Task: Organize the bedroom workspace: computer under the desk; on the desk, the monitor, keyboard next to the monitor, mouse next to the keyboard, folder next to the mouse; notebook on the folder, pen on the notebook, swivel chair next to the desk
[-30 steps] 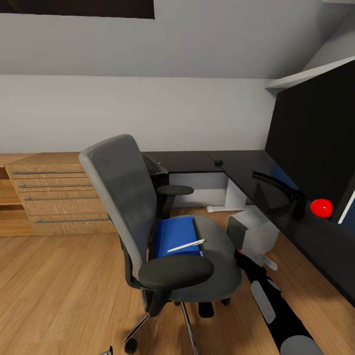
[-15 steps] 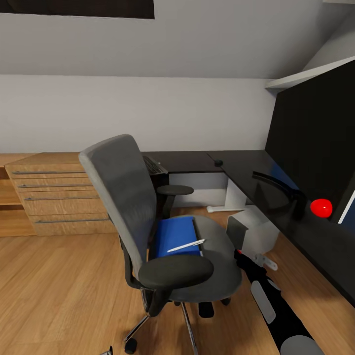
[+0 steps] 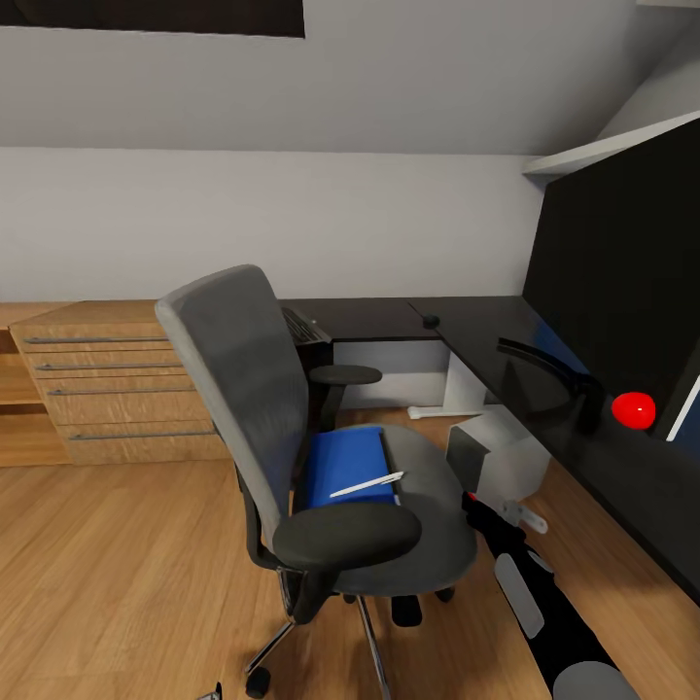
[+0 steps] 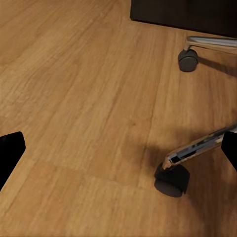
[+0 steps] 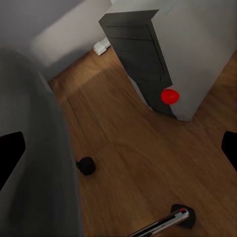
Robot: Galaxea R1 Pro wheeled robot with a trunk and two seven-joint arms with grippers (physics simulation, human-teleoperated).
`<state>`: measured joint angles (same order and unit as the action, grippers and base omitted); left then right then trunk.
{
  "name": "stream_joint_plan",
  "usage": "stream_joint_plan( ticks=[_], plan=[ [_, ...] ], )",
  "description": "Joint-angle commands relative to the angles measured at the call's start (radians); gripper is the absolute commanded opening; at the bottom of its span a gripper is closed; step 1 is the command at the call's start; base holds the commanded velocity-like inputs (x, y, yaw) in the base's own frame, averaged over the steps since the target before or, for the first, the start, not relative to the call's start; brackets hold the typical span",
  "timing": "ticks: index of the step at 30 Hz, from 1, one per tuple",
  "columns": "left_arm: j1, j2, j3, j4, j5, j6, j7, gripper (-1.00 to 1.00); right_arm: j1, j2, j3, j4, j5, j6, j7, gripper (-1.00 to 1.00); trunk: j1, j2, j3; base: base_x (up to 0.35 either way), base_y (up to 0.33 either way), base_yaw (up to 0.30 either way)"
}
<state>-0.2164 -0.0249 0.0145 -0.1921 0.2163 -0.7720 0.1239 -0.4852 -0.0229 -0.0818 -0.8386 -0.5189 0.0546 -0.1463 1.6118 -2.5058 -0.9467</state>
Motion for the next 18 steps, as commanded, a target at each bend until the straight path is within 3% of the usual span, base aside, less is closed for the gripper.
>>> stream_joint_plan(
  ticks=[1,10,18],
  plan=[
    [0.0,-0.001,0.001,0.0,0.0,-0.003,0.002,1.0,0.0,0.0,0.002,0.004,-0.013,0.006,-0.004,1.0,0.0,0.0,-0.001,0.0,0.0,0.0],
    [0.0,0.0,0.002,0.0,0.001,-0.003,0.002,1.0,0.0,0.002,0.003,0.004,-0.013,0.006,-0.005,1.0,0.0,0.0,-0.001,0.0,0.0,0.008],
    [0.0,0.0,0.002,0.0,0.001,-0.003,0.003,1.0,0.0,0.003,0.003,0.004,-0.014,0.005,-0.004,1.0,0.0,0.0,-0.001,0.0,0.0,0.139]
  ],
)
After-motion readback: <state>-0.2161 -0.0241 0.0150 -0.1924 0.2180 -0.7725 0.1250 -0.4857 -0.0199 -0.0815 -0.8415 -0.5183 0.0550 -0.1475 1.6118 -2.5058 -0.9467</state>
